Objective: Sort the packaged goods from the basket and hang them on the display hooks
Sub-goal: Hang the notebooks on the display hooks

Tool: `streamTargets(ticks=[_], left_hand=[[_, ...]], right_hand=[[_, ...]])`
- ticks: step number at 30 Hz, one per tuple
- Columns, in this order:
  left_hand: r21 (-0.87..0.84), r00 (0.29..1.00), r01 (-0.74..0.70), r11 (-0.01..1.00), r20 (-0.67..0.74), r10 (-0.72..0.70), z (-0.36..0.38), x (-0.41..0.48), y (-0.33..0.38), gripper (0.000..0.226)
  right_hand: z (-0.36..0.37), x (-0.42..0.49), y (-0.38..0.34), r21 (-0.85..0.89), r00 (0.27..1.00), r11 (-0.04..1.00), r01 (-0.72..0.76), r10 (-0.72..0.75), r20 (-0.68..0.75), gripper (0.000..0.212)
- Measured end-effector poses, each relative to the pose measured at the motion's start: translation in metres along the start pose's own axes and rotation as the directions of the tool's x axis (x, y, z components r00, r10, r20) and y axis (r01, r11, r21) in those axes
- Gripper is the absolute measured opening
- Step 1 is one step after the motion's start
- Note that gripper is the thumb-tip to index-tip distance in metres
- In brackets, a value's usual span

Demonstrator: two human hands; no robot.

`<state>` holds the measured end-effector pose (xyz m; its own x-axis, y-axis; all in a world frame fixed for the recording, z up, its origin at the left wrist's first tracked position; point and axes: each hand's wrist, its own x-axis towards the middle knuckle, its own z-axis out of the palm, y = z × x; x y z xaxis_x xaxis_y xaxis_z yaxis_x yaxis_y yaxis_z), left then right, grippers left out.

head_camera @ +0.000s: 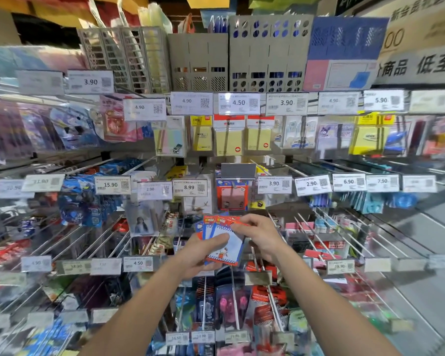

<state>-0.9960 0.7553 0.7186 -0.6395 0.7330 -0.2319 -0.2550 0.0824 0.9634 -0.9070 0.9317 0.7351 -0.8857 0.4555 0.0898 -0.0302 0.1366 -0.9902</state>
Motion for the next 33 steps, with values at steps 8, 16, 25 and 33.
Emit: streamTargets(ticks=[8, 16, 25, 33], left_hand=[[0.104, 0.998, 0.011, 0.994, 0.067, -0.018, 0.016, -0.006, -0.002, 0.035], [0.144, 0.994, 0.023, 0.989, 0.098, -0.038, 0.025, -0.009, 0.002, 0.028], [0.164, 0.993, -0.012, 0.986, 0.116, -0.007, 0.027, -0.011, 0.008, 0.033], [-0.067, 0.995, -0.076, 0.995, 0.067, 0.080, 0.023, -0.012, 0.012, 0.031]], right_hand=[[-0.010, -0.016, -0.009, -0.055, 0.996, 0.997, 0.058, -0.054, 0.073, 0.014], [-0.014, -0.024, -0.015, -0.047, 0.996, 0.997, 0.056, -0.053, 0.067, 0.010], [-0.018, -0.022, -0.023, -0.053, 0.990, 0.999, 0.011, -0.003, 0.138, 0.009], [-0.015, -0.015, -0.036, 0.075, 1.000, 0.997, 0.002, -0.003, 0.011, 0.009]])
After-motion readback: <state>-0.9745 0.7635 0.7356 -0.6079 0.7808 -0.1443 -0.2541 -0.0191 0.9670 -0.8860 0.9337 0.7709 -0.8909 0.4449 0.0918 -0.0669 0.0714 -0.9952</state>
